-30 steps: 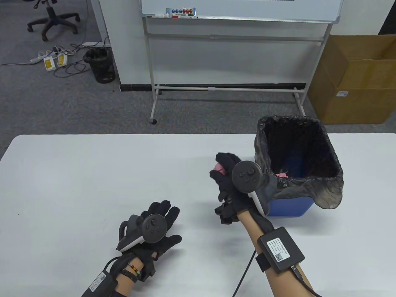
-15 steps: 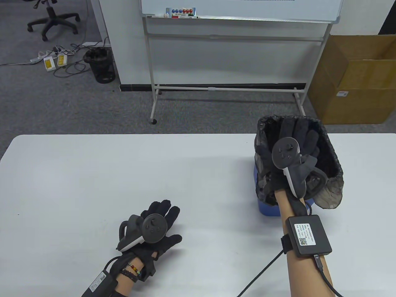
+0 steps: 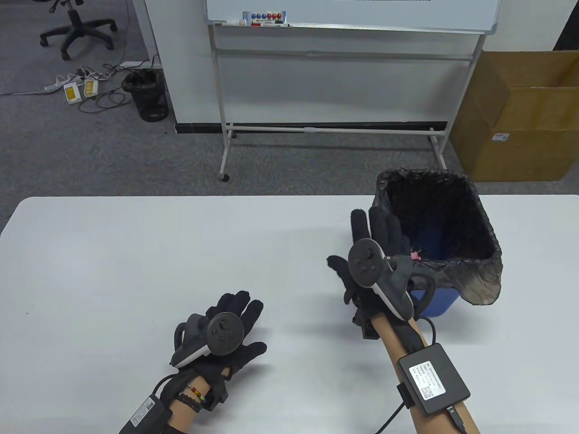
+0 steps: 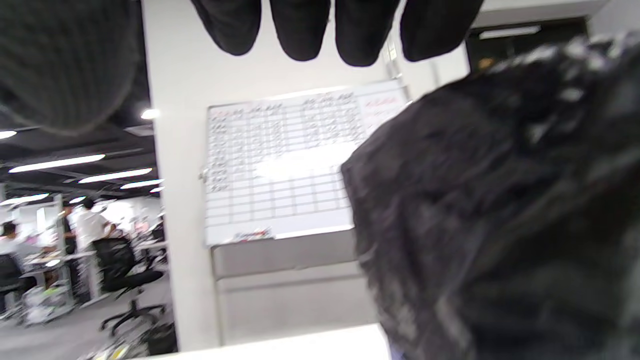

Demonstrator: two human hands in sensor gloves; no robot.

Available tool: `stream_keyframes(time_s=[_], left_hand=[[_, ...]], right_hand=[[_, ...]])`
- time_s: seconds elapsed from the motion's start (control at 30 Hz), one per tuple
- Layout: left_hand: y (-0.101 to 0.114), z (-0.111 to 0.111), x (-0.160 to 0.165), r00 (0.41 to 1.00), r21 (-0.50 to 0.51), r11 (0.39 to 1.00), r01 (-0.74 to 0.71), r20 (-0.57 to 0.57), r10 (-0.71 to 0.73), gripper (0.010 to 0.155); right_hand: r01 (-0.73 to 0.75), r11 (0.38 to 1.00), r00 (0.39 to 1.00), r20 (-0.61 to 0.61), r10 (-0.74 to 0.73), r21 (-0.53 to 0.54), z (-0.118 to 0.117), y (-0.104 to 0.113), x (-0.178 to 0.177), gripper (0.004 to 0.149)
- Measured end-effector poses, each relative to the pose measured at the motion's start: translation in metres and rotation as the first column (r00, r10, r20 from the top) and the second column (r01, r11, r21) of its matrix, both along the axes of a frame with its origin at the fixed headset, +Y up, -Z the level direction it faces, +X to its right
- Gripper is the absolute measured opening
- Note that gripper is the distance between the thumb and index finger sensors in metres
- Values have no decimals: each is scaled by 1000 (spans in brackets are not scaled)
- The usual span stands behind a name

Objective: Toss crumpled papers into recycling bin

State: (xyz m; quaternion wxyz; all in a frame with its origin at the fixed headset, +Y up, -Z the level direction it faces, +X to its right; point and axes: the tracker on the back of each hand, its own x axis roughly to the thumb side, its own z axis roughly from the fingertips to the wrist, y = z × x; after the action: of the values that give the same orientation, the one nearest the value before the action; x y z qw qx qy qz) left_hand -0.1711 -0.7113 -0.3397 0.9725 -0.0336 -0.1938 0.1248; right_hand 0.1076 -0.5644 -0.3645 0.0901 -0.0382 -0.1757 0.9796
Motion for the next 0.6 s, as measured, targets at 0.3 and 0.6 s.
stream_keyframes(time_s=[0.3,0.6], left_hand=[[1,-1,-3,1000,12,1000,-5,-13,6,86],[-2,-5,-9,999,14,1000,-1,-33,2,87]], right_hand=[[-48,981,983,-182,14,-186,17,-65,-48,94],[-93,943,969,-246,12,-321,23,-129,-64,94]])
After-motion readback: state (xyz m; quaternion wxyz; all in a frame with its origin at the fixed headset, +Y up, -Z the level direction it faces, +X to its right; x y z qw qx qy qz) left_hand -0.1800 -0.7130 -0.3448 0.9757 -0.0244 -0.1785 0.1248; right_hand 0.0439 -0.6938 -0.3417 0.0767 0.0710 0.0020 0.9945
